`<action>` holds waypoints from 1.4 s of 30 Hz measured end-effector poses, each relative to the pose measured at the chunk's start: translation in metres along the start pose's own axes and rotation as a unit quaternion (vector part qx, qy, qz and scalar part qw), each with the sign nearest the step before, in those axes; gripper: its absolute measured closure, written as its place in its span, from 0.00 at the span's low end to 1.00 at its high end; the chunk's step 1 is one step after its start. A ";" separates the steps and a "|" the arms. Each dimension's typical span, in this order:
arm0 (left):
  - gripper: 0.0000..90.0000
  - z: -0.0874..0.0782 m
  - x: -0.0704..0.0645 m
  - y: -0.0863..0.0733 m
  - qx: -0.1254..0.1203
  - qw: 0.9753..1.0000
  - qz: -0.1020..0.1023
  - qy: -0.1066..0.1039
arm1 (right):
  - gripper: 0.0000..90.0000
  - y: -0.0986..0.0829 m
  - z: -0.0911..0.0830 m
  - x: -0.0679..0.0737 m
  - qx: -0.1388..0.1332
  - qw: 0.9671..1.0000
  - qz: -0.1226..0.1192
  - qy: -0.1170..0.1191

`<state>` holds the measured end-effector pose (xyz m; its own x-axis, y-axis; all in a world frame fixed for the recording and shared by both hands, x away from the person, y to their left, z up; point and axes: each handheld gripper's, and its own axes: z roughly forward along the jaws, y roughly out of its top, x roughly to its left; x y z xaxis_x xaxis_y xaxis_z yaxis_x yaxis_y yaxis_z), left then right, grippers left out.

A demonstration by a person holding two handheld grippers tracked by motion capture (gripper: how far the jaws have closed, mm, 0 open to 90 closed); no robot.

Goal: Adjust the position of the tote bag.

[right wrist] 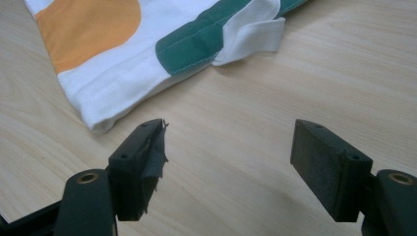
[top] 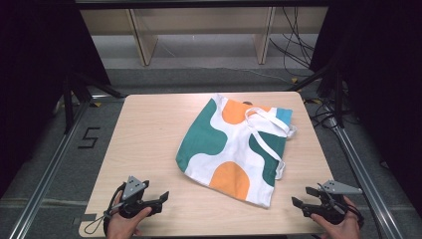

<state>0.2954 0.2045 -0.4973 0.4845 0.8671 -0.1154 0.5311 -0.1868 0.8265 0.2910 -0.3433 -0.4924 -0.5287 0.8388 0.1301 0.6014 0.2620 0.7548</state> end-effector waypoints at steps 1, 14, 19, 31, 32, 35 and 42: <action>0.19 0.000 0.001 0.000 0.006 1.000 0.000 0.001 | 0.33 0.000 0.000 0.000 0.000 1.000 -0.004 -0.001; 0.20 0.002 0.001 0.001 0.007 1.000 -0.013 0.020 | 0.33 0.007 0.008 0.002 0.004 1.000 0.000 0.011; 0.28 0.012 0.000 0.008 0.013 1.000 -0.013 0.011 | 0.33 0.010 0.009 0.004 0.007 1.000 0.003 0.019; 0.35 0.062 0.001 0.045 -0.005 0.999 -0.042 -0.009 | 0.33 0.011 0.013 0.009 0.006 1.000 0.010 0.026; 0.34 0.067 0.001 0.047 -0.005 0.999 -0.049 -0.005 | 0.33 0.011 0.013 0.009 0.006 1.000 0.009 0.026; 0.40 0.076 0.005 0.051 -0.007 0.998 -0.061 -0.022 | 0.33 0.011 0.014 0.006 0.012 1.000 -0.013 0.020; 0.56 0.096 0.000 0.058 0.004 0.998 -0.045 -0.036 | 0.33 0.012 0.015 0.008 0.014 1.000 0.009 0.023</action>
<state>0.3930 0.1490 -0.5024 0.4839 0.8449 -0.2281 0.5798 -0.1143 0.8067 0.3025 -0.3261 -0.4921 -0.5448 0.8205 0.1731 0.6272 0.2617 0.7336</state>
